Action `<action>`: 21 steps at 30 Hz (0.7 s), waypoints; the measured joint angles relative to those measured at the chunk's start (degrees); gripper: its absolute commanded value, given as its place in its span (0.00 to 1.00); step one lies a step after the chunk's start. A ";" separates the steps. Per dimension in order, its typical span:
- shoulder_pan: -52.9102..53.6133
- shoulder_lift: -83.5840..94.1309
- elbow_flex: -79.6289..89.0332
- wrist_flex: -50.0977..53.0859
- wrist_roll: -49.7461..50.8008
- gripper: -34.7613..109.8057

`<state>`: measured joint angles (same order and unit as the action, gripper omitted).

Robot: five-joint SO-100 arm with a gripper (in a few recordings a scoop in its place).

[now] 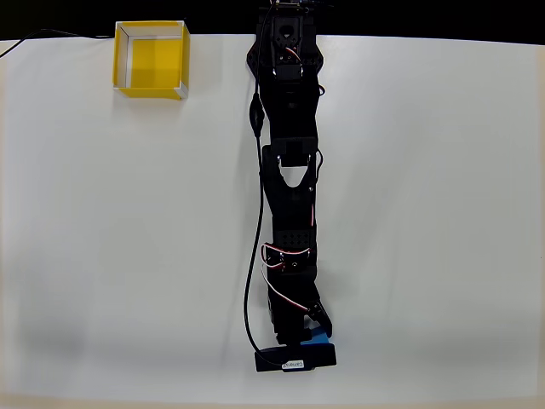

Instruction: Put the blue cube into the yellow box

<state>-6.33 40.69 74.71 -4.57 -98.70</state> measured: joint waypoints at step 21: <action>1.67 1.85 0.00 0.70 -4.75 0.46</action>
<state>-4.66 42.54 74.71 -3.87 -103.45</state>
